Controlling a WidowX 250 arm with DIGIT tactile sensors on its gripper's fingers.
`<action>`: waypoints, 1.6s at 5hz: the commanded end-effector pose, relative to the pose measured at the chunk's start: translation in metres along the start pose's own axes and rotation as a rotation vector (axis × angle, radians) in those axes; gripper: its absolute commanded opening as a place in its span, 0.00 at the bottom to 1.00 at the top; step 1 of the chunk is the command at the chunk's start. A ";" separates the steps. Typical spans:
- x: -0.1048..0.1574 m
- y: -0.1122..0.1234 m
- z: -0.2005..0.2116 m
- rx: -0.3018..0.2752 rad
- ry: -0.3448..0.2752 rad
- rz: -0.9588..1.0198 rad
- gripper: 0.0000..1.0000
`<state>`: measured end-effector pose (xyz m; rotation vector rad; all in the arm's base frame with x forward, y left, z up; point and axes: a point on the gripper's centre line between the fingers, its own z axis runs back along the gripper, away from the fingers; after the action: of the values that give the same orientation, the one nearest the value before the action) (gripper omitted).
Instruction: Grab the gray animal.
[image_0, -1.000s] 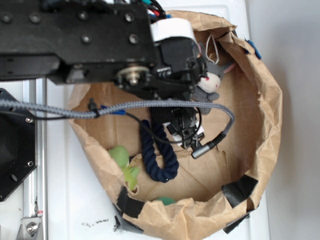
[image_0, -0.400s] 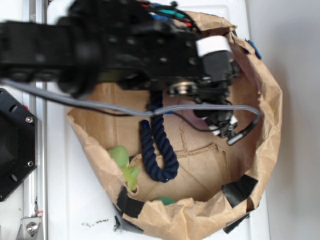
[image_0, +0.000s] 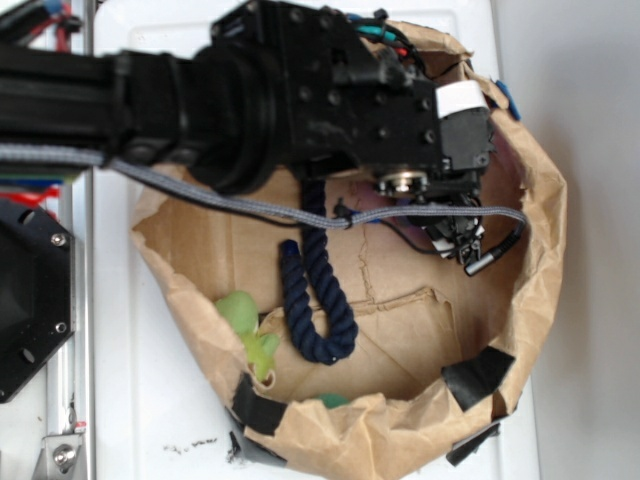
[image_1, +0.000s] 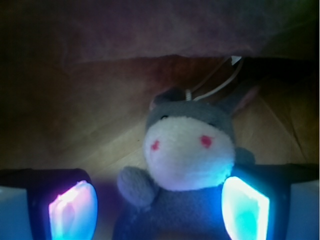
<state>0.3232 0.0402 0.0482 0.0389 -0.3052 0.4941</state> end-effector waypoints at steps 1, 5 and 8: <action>0.022 0.011 0.015 0.042 -0.135 0.100 1.00; 0.015 0.010 0.009 0.054 -0.104 0.044 0.00; -0.010 0.019 0.095 -0.001 0.114 -0.139 0.00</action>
<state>0.2706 0.0297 0.1109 0.0366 -0.1119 0.3359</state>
